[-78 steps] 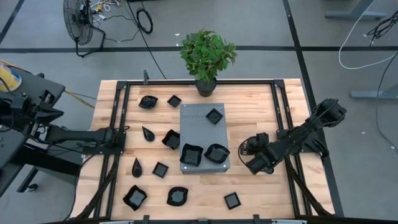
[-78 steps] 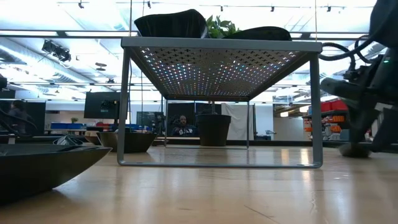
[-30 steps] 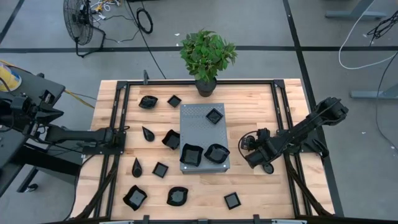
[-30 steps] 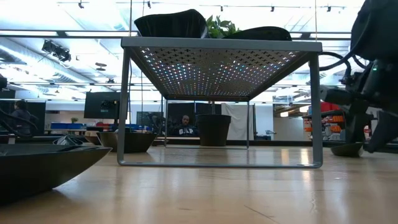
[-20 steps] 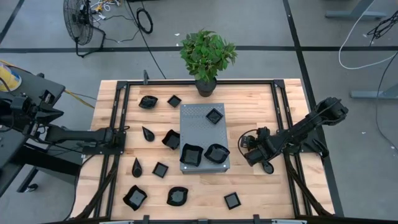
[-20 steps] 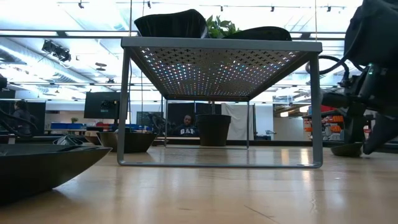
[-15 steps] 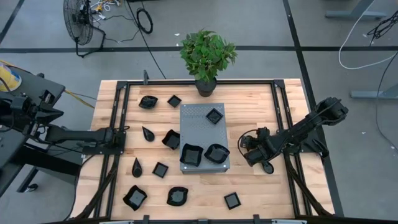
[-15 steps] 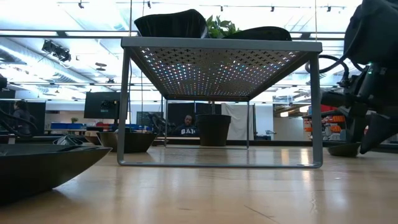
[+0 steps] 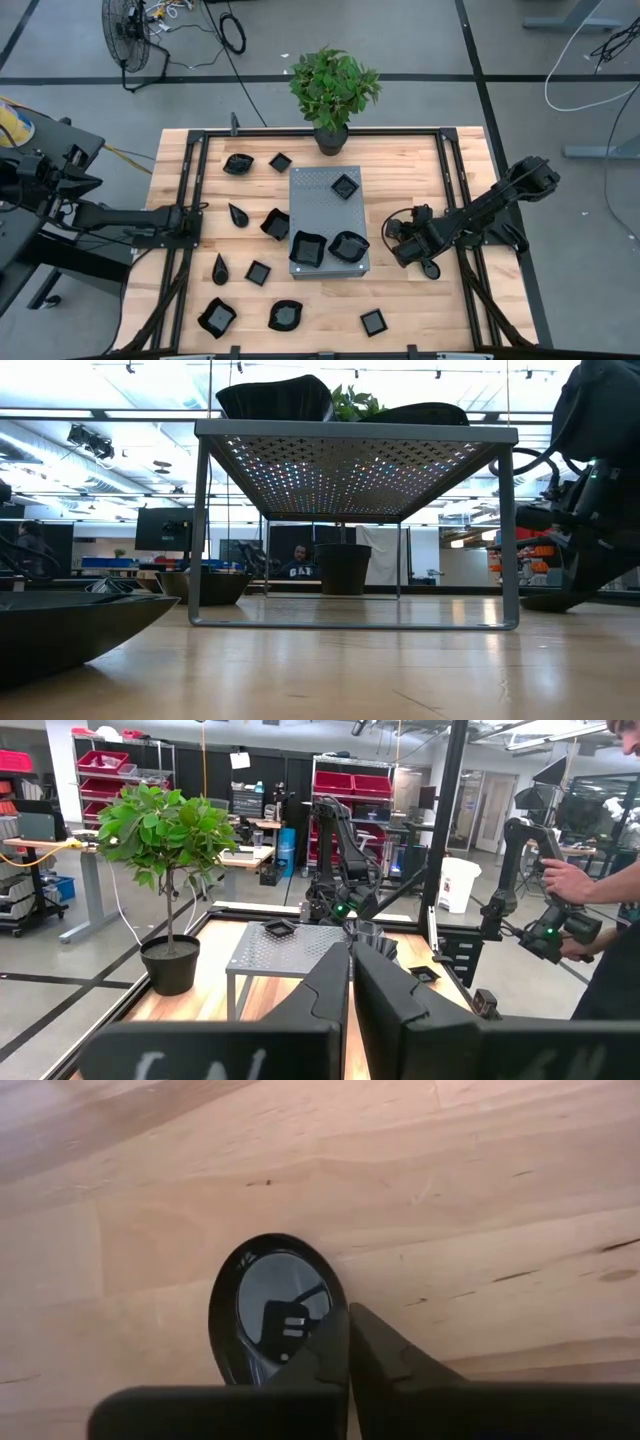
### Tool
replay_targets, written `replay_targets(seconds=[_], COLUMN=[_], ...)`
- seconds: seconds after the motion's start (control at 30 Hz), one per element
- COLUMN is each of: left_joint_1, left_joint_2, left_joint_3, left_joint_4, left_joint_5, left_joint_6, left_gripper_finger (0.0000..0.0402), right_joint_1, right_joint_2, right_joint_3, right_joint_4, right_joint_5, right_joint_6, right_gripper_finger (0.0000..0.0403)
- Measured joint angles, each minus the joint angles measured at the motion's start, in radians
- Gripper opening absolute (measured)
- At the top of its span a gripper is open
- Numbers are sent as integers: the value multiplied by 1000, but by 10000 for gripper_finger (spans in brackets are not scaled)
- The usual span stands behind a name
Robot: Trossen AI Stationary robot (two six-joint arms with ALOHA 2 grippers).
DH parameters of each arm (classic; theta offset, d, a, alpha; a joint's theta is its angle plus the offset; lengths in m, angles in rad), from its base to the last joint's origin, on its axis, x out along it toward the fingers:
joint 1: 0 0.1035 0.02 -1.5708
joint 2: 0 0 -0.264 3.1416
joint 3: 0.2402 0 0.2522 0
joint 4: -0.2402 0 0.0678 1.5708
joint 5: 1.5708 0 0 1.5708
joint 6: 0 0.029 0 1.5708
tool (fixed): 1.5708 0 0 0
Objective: Pick & Place Mini shaped plates
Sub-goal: Put the black bowl on the shelf
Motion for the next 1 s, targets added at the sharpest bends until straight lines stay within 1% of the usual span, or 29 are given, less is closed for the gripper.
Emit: replay_targets(seconds=[0.3,0.57,0.73,0.83,0.93,1.0], left_joint_1=[0,0,0,0,0,0], left_joint_2=[0,0,0,0,0,0], left_joint_3=[0,0,0,0,0,0], left_joint_4=[0,0,0,0,0,0], left_joint_5=[0,0,0,0,0,0], left_joint_6=[0,0,-1,0,0,-1], left_gripper_finger=[23,23,23,23,23,23], right_joint_1=[0,1,1,1,-10,-31], right_joint_2=[-11,-87,-163,-202,-226,-229], right_joint_3=[16,67,142,203,274,328], right_joint_4=[-5,-136,-269,-337,-394,-421], right_joint_5=[0,0,2,21,41,42], right_joint_6=[-28,-54,-109,-159,-245,-334], right_gripper_finger=[1,1,0,0,0,0])
